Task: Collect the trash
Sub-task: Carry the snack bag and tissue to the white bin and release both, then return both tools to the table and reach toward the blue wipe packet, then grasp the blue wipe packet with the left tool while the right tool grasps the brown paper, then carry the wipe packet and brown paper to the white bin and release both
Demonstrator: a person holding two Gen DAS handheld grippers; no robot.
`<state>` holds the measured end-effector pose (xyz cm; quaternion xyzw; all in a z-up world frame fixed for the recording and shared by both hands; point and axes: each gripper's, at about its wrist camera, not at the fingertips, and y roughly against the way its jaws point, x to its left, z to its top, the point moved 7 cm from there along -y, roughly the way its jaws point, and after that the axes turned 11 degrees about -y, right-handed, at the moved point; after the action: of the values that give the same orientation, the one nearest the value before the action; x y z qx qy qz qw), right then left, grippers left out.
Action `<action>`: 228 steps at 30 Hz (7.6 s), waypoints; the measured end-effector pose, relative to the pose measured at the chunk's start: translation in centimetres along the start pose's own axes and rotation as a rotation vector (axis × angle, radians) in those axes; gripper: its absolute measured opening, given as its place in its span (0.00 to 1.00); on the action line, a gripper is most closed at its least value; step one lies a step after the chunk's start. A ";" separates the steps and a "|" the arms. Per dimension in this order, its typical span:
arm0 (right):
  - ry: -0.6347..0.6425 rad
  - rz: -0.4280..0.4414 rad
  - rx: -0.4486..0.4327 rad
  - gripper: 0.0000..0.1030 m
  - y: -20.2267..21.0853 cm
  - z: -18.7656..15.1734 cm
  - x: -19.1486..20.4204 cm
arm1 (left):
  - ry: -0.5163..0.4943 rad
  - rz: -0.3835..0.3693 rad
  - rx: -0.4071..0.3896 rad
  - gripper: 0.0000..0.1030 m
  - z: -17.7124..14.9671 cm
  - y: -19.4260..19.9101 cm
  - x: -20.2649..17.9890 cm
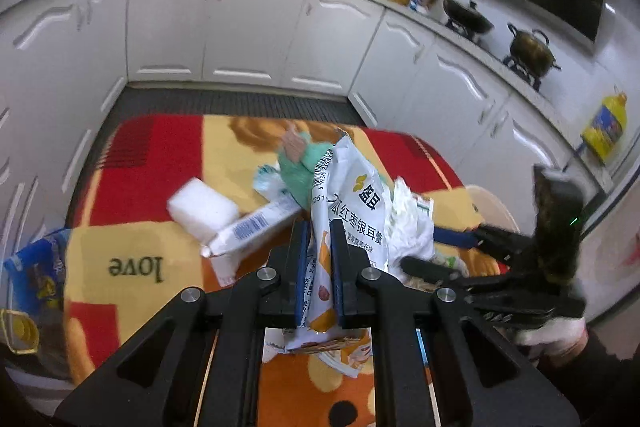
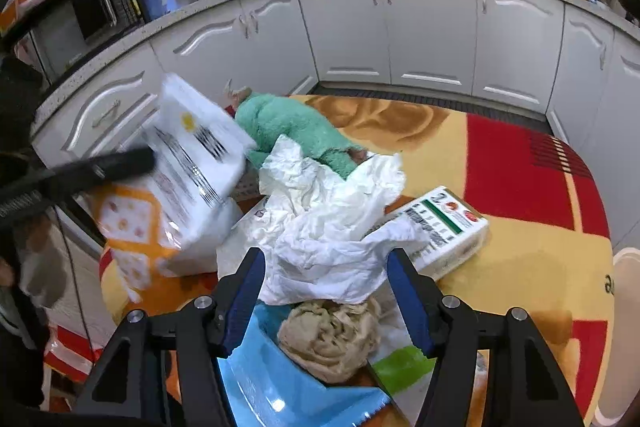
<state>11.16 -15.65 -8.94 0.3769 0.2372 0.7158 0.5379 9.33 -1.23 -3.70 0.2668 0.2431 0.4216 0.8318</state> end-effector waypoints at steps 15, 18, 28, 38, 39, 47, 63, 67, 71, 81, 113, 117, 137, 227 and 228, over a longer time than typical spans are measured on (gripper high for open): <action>-0.133 0.112 -0.213 0.15 9.5 2.9 -3.7 | -0.021 -0.060 -0.072 0.08 3.9 0.4 -4.7; -0.200 0.065 -0.260 0.15 11.9 2.7 -7.3 | -0.052 -0.098 -0.068 0.08 5.2 -0.4 -7.6; -0.332 -0.223 -0.308 0.15 17.9 -1.4 -18.8 | -0.157 -0.195 0.031 0.08 7.8 -5.9 -18.9; -0.528 -0.398 -0.263 0.15 20.6 -7.0 -29.5 | -0.248 -0.249 0.153 0.08 8.7 -13.8 -30.9; -0.537 -0.412 -0.256 0.15 20.7 -7.4 -30.2 | -0.254 -0.245 0.159 0.08 8.8 -14.6 -31.8; -0.580 -0.473 -0.233 0.26 20.0 -8.5 -33.7 | -0.250 -0.177 0.153 0.15 8.8 -20.3 -35.8; -0.592 -0.435 -0.233 0.50 18.5 -9.0 -33.0 | -0.217 -0.174 0.162 0.50 8.1 -19.8 -34.2; -0.580 -0.415 -0.242 0.51 18.4 -8.7 -31.7 | -0.225 -0.158 0.144 0.50 8.3 -18.5 -33.2; -0.557 -0.400 -0.250 0.53 18.4 -8.0 -30.1 | -0.247 -0.125 0.118 0.50 8.4 -16.9 -32.0; -0.472 -0.359 -0.271 0.58 18.2 -5.8 -25.0 | -0.298 -0.078 0.062 0.55 8.2 -12.4 -29.2; -0.247 -0.171 -0.212 0.75 12.8 -1.6 -9.7 | -0.081 0.018 0.017 0.70 2.6 0.0 -7.4; -0.185 -0.133 -0.166 0.75 11.1 -1.9 -7.1 | -0.028 0.017 0.039 0.73 0.7 0.7 -3.8; -0.041 0.082 0.019 0.75 6.0 -4.2 1.5 | -0.130 -0.171 0.151 0.73 -5.3 2.0 -2.9; -0.282 -0.251 -0.266 0.19 16.4 -2.8 -17.5 | -0.250 -0.369 0.052 0.11 6.2 -6.7 -22.8; -0.306 -0.267 -0.272 0.19 17.0 -3.0 -18.9 | -0.253 -0.376 0.059 0.11 6.5 -7.3 -23.6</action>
<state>1.32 -38.66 -3.46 0.3702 0.1021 0.5985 0.7031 5.17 -26.05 0.58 0.2914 0.1946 0.2150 0.9116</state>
